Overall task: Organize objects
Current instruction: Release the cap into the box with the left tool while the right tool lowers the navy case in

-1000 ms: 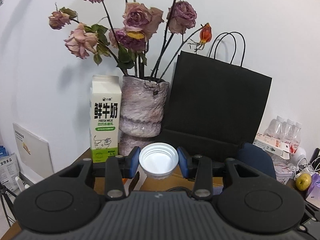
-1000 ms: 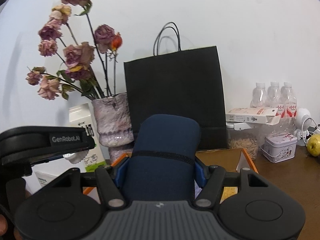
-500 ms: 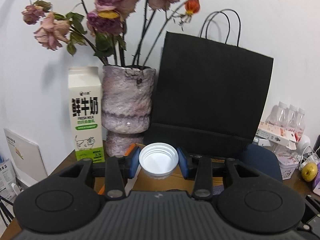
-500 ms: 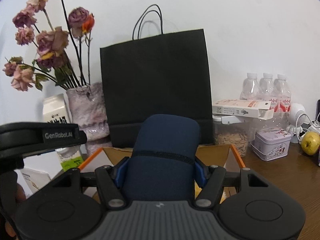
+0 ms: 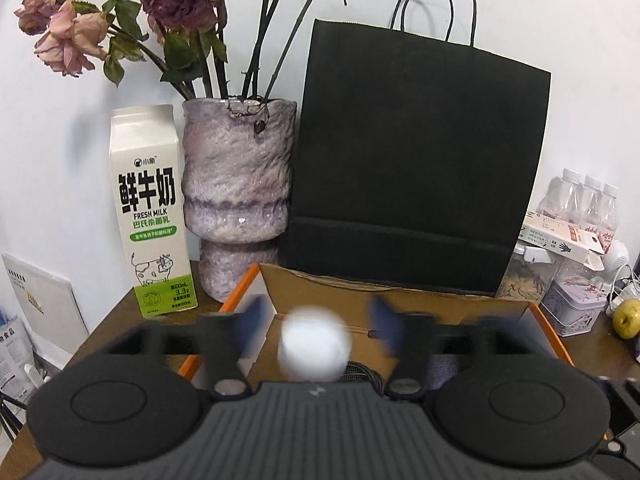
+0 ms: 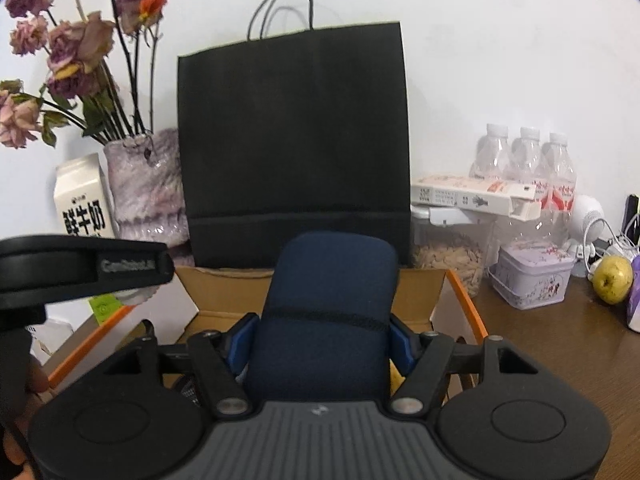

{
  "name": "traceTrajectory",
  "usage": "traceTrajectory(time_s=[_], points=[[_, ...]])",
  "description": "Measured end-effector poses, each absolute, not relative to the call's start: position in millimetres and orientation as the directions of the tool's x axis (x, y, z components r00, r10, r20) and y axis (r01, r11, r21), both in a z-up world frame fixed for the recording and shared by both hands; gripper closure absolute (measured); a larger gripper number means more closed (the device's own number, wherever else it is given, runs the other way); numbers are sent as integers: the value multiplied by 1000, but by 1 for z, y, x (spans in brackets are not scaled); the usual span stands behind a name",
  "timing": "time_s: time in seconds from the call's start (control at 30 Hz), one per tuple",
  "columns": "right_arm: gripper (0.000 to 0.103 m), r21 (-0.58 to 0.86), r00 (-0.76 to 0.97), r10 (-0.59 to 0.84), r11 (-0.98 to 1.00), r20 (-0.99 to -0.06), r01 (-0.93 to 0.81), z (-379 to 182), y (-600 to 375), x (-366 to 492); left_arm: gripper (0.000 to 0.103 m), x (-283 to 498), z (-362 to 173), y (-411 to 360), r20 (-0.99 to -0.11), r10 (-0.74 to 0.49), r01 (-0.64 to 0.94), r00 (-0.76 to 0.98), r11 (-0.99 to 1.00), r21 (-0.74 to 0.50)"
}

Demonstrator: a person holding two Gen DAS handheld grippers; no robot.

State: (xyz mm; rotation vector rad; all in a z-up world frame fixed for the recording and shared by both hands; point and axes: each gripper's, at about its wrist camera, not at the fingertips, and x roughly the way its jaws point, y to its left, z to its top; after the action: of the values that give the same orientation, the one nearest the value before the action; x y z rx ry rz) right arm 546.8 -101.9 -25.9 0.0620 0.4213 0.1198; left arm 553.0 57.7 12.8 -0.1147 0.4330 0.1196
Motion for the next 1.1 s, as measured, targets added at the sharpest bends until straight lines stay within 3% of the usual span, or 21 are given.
traceTrajectory(time_s=[0.07, 1.1], points=[[0, 82, 907, 119, 992, -405, -94, -26, -102, 546, 0, 551, 14, 57, -410, 98, -142, 907, 987, -79], [0, 66, 914, 151, 989, -378, -136, -7, -96, 513, 0, 505, 33, 68, -367, 113, -154, 923, 984, -86]])
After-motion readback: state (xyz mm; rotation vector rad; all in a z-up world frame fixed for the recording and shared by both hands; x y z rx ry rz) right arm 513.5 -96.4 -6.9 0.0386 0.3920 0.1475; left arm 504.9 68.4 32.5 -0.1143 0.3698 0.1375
